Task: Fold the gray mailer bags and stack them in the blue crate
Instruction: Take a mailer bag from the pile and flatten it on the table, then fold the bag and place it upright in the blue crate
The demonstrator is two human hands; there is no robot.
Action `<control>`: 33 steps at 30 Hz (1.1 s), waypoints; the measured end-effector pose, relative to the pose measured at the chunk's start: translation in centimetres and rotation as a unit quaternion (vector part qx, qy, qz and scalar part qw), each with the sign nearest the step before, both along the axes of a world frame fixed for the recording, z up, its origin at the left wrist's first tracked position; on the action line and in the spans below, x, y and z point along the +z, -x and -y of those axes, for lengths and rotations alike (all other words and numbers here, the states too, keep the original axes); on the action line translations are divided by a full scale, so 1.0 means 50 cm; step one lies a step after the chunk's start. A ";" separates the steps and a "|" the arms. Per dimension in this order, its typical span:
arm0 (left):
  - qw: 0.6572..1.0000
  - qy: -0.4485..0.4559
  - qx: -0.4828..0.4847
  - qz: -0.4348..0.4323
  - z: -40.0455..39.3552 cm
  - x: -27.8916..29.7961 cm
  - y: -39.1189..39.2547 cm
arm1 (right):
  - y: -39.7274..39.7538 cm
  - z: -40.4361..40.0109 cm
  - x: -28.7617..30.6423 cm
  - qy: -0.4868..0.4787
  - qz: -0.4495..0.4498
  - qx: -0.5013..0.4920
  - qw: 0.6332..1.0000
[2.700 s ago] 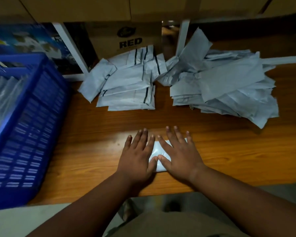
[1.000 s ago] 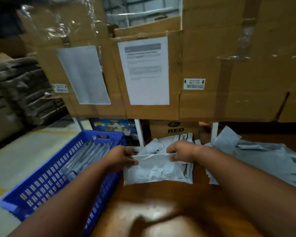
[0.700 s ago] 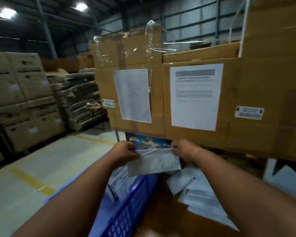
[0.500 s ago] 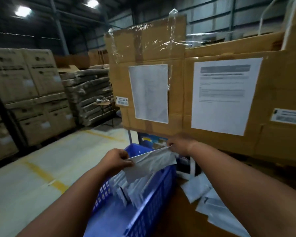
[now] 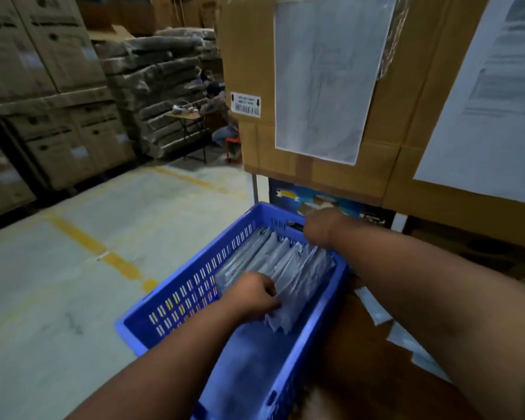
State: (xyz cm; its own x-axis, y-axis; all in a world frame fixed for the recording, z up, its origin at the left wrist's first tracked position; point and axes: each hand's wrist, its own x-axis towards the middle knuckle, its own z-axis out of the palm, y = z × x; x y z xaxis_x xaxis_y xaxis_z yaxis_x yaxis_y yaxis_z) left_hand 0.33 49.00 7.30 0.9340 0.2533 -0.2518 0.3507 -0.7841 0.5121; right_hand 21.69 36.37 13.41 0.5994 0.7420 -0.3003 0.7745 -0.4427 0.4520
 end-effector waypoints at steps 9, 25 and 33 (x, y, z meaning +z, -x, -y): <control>0.998 -0.069 -0.005 -0.012 -0.008 -0.067 -0.055 | 0.000 -0.045 -0.051 0.106 0.073 0.010 0.992; 0.989 -0.136 -0.024 0.050 0.022 -0.040 -0.055 | 0.003 0.007 -0.077 -0.053 -0.037 -0.058 0.996; 0.960 -0.137 -0.158 0.188 0.160 0.087 -0.111 | 0.038 0.233 -0.018 -0.339 -0.080 -0.109 0.931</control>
State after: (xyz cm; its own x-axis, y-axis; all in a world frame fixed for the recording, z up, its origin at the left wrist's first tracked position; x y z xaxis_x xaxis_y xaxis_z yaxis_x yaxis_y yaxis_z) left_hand 5.86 41.02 11.67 0.9867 -0.0496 0.1545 -0.0968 -0.9441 0.3151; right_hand 19.78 24.70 12.51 0.7460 0.6591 0.0947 0.6659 -0.7391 -0.1016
